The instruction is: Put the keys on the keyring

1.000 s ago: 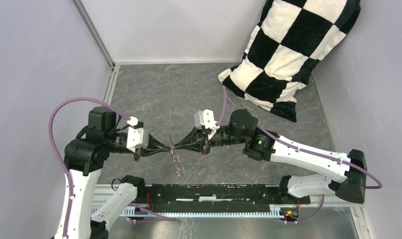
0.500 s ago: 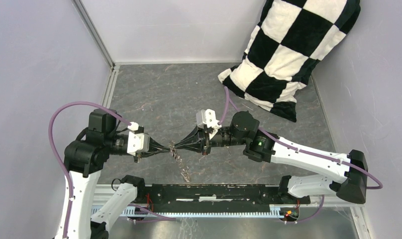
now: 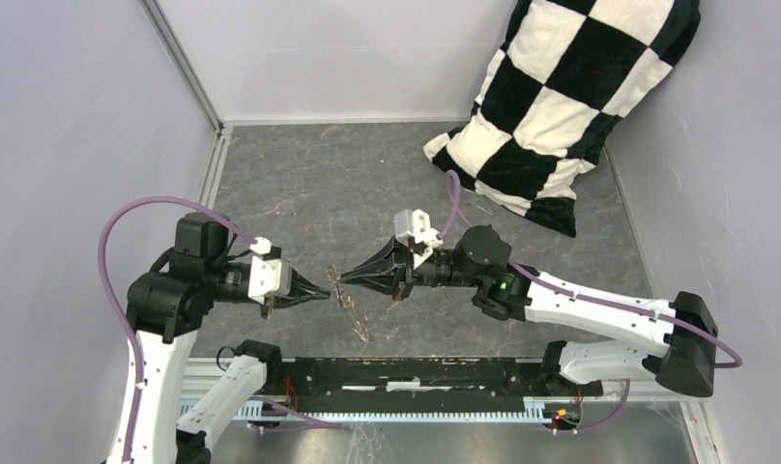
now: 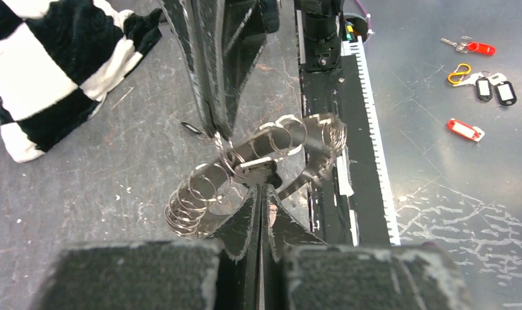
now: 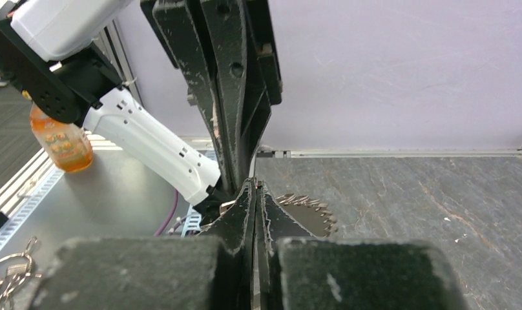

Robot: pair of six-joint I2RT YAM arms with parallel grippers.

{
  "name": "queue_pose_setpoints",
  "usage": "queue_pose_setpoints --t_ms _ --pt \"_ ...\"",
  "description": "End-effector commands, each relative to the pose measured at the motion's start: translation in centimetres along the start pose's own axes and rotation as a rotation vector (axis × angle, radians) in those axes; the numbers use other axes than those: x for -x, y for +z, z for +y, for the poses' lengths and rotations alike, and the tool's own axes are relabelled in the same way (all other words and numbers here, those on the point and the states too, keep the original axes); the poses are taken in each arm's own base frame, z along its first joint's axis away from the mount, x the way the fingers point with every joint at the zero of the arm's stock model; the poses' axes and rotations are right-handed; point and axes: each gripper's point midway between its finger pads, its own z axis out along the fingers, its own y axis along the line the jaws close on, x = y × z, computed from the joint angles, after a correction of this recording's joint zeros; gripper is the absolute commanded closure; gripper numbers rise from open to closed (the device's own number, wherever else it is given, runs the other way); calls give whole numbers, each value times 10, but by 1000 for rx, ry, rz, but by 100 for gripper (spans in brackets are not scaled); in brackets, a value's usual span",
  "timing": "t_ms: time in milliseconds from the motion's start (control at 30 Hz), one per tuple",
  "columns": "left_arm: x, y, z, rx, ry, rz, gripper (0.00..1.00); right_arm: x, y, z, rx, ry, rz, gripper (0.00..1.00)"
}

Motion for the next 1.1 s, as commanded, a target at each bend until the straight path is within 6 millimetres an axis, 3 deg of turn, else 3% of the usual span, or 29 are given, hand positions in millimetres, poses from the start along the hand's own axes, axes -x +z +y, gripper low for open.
queue_pose_setpoints --t_ms 0,333,467,533,800,1067 --pt "-4 2 -7 -33 11 -10 98 62 -8 -3 -49 -44 -231 100" --pt "-4 1 -4 -25 17 -1 97 57 -7 2 -17 3 -265 100" --pt "8 -4 3 26 3 10 62 55 -10 0 -37 -20 -246 100" --pt "15 -7 10 65 -16 14 58 52 -10 0 -36 -32 -224 100" --pt "57 -8 26 105 -112 -105 56 45 -10 -1 -41 -58 -197 100" --pt "45 1 23 38 -203 -122 55 57 -13 2 -34 -57 -305 99"
